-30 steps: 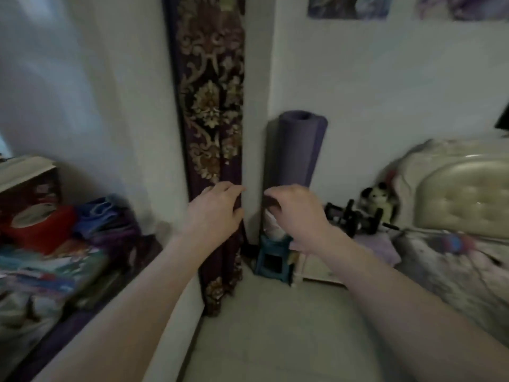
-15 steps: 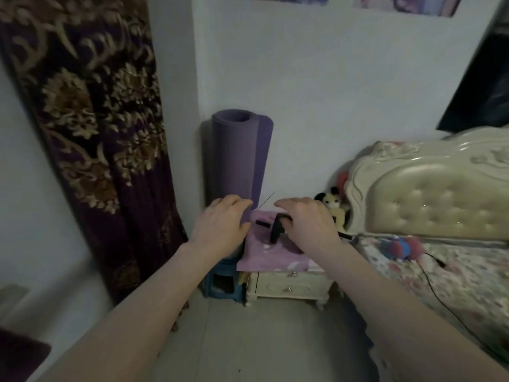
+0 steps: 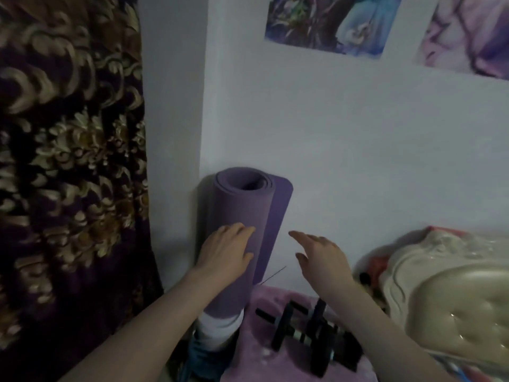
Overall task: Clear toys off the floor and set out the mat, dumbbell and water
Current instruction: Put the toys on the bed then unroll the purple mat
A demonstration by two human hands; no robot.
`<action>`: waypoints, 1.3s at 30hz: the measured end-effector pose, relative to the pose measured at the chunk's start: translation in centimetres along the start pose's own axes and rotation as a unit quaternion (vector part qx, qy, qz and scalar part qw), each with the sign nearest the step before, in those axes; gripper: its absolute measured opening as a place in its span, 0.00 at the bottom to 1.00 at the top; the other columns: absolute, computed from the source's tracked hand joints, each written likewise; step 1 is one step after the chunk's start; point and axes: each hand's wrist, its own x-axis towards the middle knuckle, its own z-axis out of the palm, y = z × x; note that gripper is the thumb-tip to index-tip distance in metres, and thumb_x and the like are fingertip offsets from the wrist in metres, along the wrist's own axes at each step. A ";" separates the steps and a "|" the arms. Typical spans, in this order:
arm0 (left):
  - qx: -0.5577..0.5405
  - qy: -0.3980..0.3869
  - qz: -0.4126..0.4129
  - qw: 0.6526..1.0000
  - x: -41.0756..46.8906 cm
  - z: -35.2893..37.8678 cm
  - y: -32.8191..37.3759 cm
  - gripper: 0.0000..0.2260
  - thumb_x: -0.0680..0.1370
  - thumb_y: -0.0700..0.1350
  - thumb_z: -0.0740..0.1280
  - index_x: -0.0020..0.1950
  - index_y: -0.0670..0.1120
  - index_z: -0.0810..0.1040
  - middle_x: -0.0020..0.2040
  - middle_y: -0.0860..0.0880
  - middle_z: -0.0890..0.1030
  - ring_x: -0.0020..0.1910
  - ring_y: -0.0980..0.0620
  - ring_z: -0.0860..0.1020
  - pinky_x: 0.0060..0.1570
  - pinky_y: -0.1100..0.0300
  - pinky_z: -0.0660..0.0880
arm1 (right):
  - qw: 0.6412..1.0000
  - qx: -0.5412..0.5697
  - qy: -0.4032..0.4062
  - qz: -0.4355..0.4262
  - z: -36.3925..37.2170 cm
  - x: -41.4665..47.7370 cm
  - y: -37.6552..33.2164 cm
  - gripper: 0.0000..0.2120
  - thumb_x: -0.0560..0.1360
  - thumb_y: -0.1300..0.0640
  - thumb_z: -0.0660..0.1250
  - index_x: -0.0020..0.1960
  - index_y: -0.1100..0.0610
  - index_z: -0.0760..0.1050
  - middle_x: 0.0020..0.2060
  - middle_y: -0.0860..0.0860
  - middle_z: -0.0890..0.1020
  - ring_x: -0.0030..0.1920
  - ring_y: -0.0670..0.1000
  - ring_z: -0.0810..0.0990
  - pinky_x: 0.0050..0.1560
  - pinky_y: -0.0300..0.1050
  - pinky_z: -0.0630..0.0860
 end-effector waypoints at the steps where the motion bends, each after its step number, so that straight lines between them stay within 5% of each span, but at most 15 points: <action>1: 0.001 -0.003 0.000 1.000 1.4 0.2 0.0 0.26 0.78 0.51 0.64 0.75 0.50 0.62 0.70 0.50 0.69 0.65 0.46 0.70 0.63 0.53 0.69 | 1.000 0.000 0.002 0.002 0.5 1.2 0.7 0.23 0.76 0.58 0.64 0.70 0.49 0.68 0.60 0.49 0.80 0.57 0.56 0.78 0.54 0.49 0.75; 16: 0.081 0.031 -0.111 0.990 23.4 8.3 -1.1 0.34 0.75 0.61 0.64 0.76 0.47 0.58 0.73 0.47 0.66 0.69 0.46 0.66 0.72 0.51 0.58 | 0.996 0.082 -0.011 -0.046 12.9 29.2 11.9 0.25 0.73 0.65 0.60 0.70 0.54 0.65 0.61 0.57 0.76 0.58 0.61 0.76 0.52 0.50 0.73; 21: 0.150 0.019 -0.191 0.970 26.4 11.1 -3.9 0.33 0.74 0.69 0.55 0.72 0.50 0.66 0.63 0.48 0.77 0.58 0.45 0.75 0.65 0.49 0.65 | 0.994 0.003 -0.019 -0.104 18.1 35.4 13.8 0.25 0.69 0.66 0.64 0.66 0.58 0.68 0.59 0.60 0.74 0.53 0.64 0.74 0.49 0.55 0.74; 26: 0.151 -0.004 -0.212 0.966 28.1 10.9 -6.5 0.30 0.73 0.69 0.51 0.67 0.55 0.70 0.56 0.50 0.81 0.53 0.46 0.78 0.57 0.49 0.69 | 0.991 0.001 0.038 -0.128 20.2 37.3 12.5 0.18 0.63 0.69 0.67 0.53 0.61 0.75 0.46 0.63 0.79 0.45 0.64 0.76 0.41 0.54 0.71; 29: 0.155 -0.014 -0.226 0.962 28.8 10.7 -7.3 0.33 0.71 0.71 0.46 0.68 0.56 0.68 0.60 0.51 0.79 0.55 0.46 0.77 0.58 0.49 0.68 | 0.982 0.146 -0.023 -0.115 20.4 37.3 11.5 0.18 0.67 0.67 0.65 0.57 0.61 0.71 0.50 0.62 0.78 0.48 0.64 0.76 0.43 0.51 0.69; 32: 0.166 -0.009 -0.233 0.958 28.7 10.6 -8.1 0.36 0.68 0.72 0.41 0.69 0.58 0.67 0.61 0.53 0.79 0.56 0.47 0.77 0.58 0.50 0.68 | 0.914 0.373 -0.123 -0.103 19.9 38.3 11.6 0.22 0.71 0.64 0.62 0.64 0.57 0.66 0.54 0.58 0.74 0.52 0.61 0.77 0.49 0.49 0.73; 35: 0.148 -0.011 -0.246 0.958 28.2 10.1 -9.3 0.37 0.68 0.74 0.42 0.70 0.59 0.66 0.61 0.53 0.78 0.55 0.48 0.77 0.58 0.50 0.69 | 0.850 0.458 -0.157 -0.207 19.1 39.2 12.4 0.35 0.69 0.70 0.61 0.73 0.50 0.59 0.63 0.51 0.65 0.62 0.56 0.73 0.59 0.44 0.74; 39: 0.158 -0.010 -0.240 0.958 28.0 10.0 -9.4 0.38 0.68 0.73 0.42 0.72 0.58 0.64 0.63 0.52 0.77 0.57 0.48 0.75 0.57 0.51 0.67 | 0.872 0.217 -0.138 -0.416 19.7 39.7 12.1 0.52 0.67 0.71 0.68 0.78 0.45 0.42 0.78 0.49 0.42 0.66 0.59 0.72 0.58 0.48 0.76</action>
